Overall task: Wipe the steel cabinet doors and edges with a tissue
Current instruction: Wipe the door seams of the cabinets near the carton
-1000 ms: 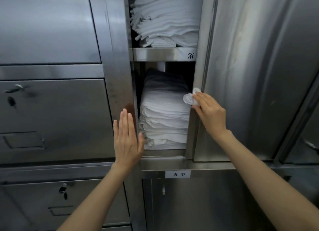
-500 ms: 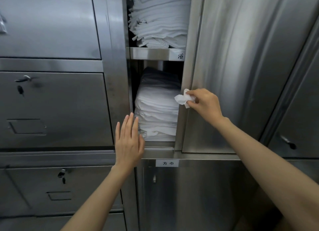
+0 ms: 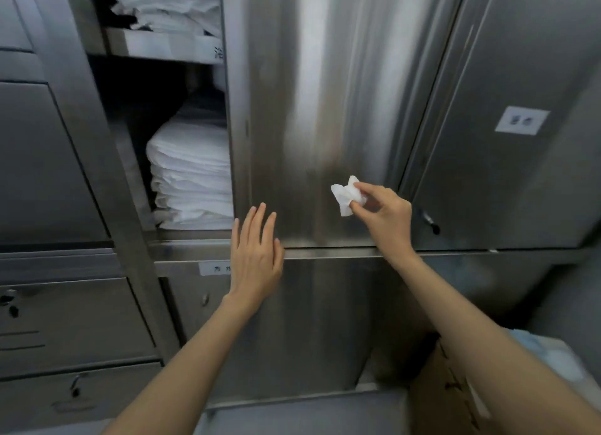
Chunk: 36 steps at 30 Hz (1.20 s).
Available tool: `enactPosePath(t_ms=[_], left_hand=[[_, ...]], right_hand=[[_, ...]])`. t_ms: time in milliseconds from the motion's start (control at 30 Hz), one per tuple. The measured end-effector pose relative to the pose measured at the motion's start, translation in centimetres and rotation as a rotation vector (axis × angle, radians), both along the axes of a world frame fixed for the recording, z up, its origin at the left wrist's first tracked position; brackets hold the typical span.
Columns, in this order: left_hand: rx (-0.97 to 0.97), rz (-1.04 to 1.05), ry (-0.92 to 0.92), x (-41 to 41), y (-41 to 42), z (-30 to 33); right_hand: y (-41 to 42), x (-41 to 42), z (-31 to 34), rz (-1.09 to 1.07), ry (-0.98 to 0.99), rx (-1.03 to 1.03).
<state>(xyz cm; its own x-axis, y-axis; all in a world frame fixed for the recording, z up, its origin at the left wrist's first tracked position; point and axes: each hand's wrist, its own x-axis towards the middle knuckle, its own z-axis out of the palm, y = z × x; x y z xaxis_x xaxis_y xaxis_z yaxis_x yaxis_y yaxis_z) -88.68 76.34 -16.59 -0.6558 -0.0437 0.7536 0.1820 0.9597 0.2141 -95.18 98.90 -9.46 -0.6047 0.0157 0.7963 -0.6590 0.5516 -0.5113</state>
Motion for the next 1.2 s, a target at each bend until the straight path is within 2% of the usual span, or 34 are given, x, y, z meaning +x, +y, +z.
enactPosePath(t_ms=[167,267,433,567,733,900,1033,1200], left_hand=[[-0.02,-0.067,-0.109,0.6,10.6,-4.3],[-0.024,-0.075,-0.191,1.6,14.1,-6.8],[-0.037,-0.052,-0.264,1.4,15.8,-10.4],[-0.098,-0.059,-0.278,-1.9,15.9,-14.3],[-0.181,-0.083,-0.14,-8.1,16.0,-21.3],[-0.206,-0.106,0.076,-12.0,16.8,-27.8],[-0.26,-0.117,0.21,-13.9,17.3,-32.2],[-0.291,-0.097,0.32,-17.2,17.0,-34.3]], right_hand=[[10.5,2.9,-6.3,-0.053,-0.099,-0.007],[14.6,3.7,-10.2,-0.094,-0.193,0.013],[16.7,2.8,-14.7,-0.126,-0.311,0.017],[16.6,0.4,-19.6,-0.146,-0.334,0.004],[16.7,-4.3,-26.8,-0.247,-0.205,0.046],[16.4,-7.8,-31.9,-0.348,-0.033,-0.017],[16.4,-9.8,-34.6,-0.408,0.12,-0.043],[16.1,-12.9,-35.4,-0.404,0.352,-0.024]])
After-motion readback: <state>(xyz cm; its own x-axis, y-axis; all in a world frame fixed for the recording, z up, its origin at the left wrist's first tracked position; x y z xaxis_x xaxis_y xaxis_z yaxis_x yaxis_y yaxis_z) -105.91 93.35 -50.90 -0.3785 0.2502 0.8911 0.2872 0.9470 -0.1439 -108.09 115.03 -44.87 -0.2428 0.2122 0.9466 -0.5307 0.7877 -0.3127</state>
